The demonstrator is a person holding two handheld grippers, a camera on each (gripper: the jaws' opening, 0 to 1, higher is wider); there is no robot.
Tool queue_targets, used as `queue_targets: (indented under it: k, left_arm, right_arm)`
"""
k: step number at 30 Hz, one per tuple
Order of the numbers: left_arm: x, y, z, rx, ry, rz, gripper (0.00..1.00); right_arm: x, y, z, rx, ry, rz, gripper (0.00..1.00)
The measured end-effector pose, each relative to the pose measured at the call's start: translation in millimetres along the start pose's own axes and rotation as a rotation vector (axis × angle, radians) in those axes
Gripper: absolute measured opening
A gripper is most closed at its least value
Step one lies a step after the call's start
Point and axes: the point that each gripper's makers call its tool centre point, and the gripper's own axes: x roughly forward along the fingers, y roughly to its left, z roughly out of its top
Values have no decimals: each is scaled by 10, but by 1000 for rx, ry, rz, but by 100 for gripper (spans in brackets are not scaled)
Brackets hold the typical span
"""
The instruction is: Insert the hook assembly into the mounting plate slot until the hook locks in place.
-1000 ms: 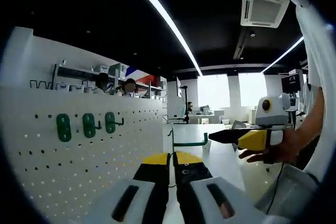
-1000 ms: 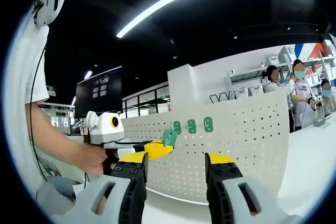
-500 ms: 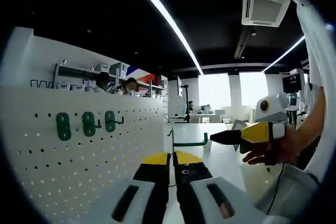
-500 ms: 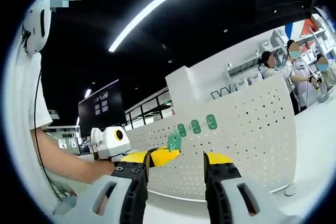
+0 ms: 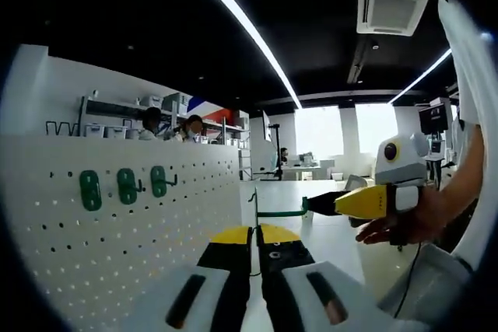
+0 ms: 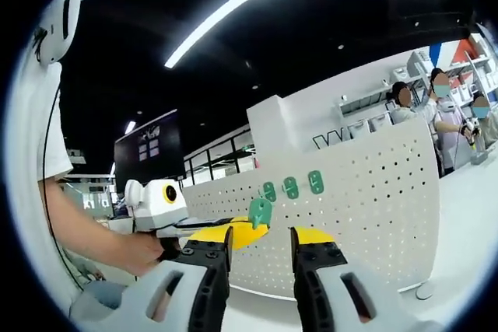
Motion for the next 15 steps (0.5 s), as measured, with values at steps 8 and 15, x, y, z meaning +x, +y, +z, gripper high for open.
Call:
queue_targets:
  k: [8, 15]
  left_arm:
    - [-13, -34, -4, 9, 3, 16, 2]
    - [-22, -65, 2, 3, -3, 25, 2]
  right_arm:
    - [44, 23, 1, -2, -3, 3, 24]
    - [67, 41, 20, -23, -15, 0, 17]
